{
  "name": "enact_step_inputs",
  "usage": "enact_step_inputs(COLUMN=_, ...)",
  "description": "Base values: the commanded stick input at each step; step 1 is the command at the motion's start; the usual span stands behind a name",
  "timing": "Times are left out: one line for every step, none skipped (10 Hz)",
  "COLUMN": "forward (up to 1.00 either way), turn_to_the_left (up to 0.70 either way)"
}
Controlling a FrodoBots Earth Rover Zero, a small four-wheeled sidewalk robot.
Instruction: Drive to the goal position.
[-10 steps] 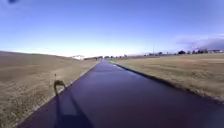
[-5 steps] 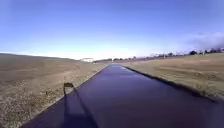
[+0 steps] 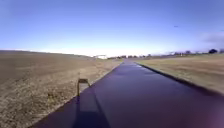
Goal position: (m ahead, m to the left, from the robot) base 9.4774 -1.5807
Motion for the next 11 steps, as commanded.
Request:
enact_step_inputs(forward=1.0, turn_to_the_left=0.01)
enact_step_inputs(forward=1.0, turn_to_the_left=0.0)
enact_step_inputs(forward=1.0, turn_to_the_left=0.0)
enact_step_inputs(forward=1.0, turn_to_the_left=0.0)
enact_step_inputs(forward=1.0, turn_to_the_left=0.0)
enact_step_inputs(forward=1.0, turn_to_the_left=0.0)
enact_step_inputs(forward=1.0, turn_to_the_left=0.0)
enact_step_inputs(forward=1.0, turn_to_the_left=-0.09)
enact_step_inputs(forward=1.0, turn_to_the_left=-0.2)
enact_step_inputs(forward=1.0, turn_to_the_left=-0.25)
enact_step_inputs(forward=1.0, turn_to_the_left=-0.3)
